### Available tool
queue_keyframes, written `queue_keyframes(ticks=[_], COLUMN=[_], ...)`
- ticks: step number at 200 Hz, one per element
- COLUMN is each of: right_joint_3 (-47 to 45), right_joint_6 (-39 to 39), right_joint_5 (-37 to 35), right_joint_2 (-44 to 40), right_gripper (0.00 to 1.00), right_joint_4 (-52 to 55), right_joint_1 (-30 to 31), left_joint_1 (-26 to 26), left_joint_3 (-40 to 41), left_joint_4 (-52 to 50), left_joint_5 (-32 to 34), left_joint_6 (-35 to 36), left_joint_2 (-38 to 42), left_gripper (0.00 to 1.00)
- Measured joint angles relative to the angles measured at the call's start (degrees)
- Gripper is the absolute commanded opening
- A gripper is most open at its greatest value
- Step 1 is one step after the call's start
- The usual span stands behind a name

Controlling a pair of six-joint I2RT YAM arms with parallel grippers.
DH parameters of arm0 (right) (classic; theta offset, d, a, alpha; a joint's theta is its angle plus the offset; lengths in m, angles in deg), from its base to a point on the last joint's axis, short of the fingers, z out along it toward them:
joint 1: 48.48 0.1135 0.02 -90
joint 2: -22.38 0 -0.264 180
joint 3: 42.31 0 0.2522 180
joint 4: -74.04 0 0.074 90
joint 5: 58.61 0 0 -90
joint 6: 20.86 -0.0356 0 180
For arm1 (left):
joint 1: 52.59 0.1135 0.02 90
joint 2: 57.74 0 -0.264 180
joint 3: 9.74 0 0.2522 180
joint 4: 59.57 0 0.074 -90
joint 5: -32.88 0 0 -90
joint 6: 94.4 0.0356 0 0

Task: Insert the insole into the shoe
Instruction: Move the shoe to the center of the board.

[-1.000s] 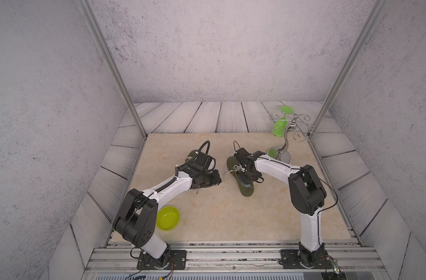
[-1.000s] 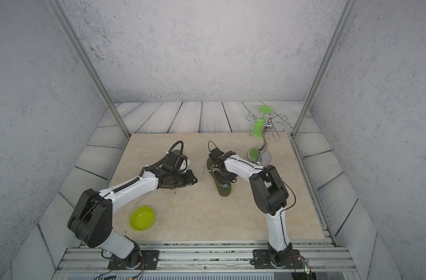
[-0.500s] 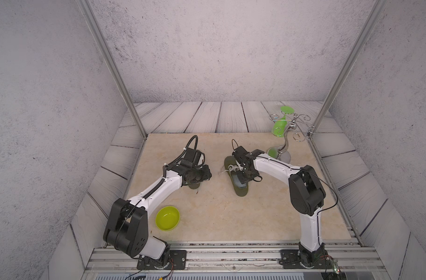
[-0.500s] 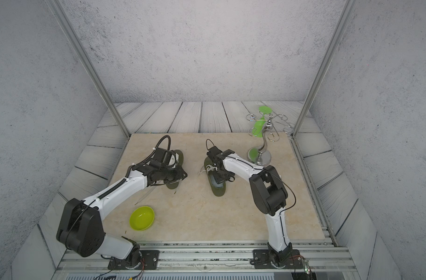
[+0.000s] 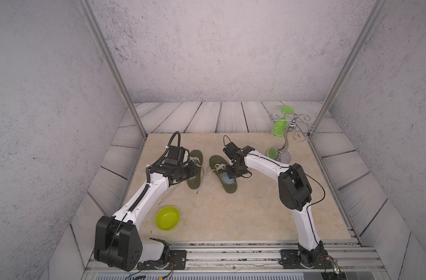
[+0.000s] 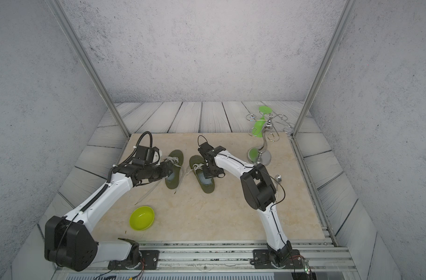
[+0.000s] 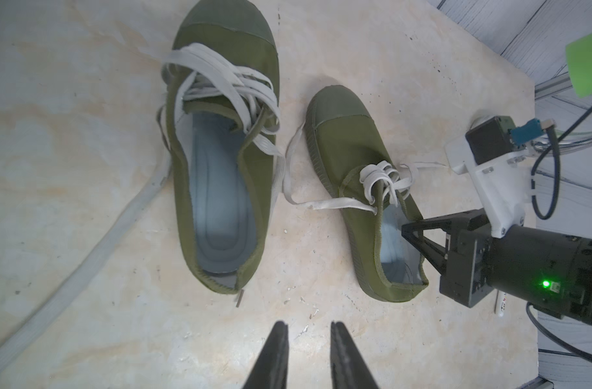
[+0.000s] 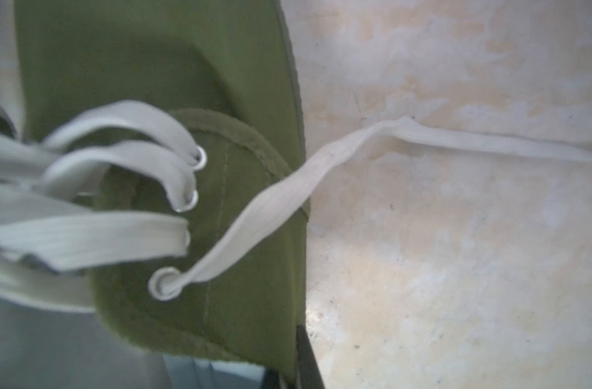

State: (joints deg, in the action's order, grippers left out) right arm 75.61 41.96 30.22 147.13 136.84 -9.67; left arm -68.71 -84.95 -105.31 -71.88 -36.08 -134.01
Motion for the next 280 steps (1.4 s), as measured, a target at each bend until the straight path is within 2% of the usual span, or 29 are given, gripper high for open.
queue_keyframes(ticks=[35,113,186,201,220,233,248,264,270,272,274,275,280], right_joint_3=[-2.05,2.12,7.15,7.41,7.41,7.26,6.27,4.81,4.11,3.80,3.43,3.15,2.05], right_joint_6=[-8.02,-16.83,-17.27,-16.72,-15.72,-15.28,-14.78,-13.92,-13.57,-12.96,-13.05,-13.14,-12.20], right_joint_5=[2.21,6.64,10.78,11.19,11.45,11.43,10.84,9.49,8.74,8.33,8.22,7.85,7.13], right_joint_2=[-0.02,1.44,6.60,6.60,6.60,6.60,6.38,5.99,5.57,5.40,5.11,4.94,4.02], right_gripper=[0.00,0.00,0.03,0.08,0.38,0.49,0.55,0.68,0.75,0.78,0.81,0.82,0.89], right_joint_4=[-5.07,-9.09,-9.38,-9.09,-8.52,-8.33,-8.39,-8.04,-7.76,-7.67,-7.54,-7.54,-7.34], right_joint_1=[0.15,2.05,3.32,3.45,3.63,3.85,3.96,4.00,4.00,4.00,4.00,4.00,4.00], left_joint_1=[1.57,3.78,4.96,5.22,5.51,5.60,5.68,5.86,5.97,6.01,6.05,6.08,6.19], left_joint_3=[0.00,0.50,2.47,2.75,2.89,2.99,3.10,3.15,3.15,3.15,3.15,3.15,3.15], left_joint_4=[-0.98,-1.16,-1.25,-1.25,-1.25,-1.22,-1.22,-1.20,-1.20,-1.20,-1.18,-1.18,-1.16], left_joint_5=[-0.24,-1.53,-2.01,-2.01,-2.19,-2.25,-2.38,-2.38,-2.29,-2.23,-2.32,-2.19,-2.01], left_joint_6=[0.70,1.09,1.92,1.99,2.10,2.14,2.27,2.54,2.80,2.60,2.97,3.34,3.02], left_joint_2=[0.26,1.29,3.32,3.82,4.02,4.02,4.02,4.02,4.02,4.02,4.02,4.02,4.02], left_gripper=[0.27,0.27,0.27,0.27,0.28,0.29,0.31,0.41,0.60,0.72,0.89,0.94,0.99])
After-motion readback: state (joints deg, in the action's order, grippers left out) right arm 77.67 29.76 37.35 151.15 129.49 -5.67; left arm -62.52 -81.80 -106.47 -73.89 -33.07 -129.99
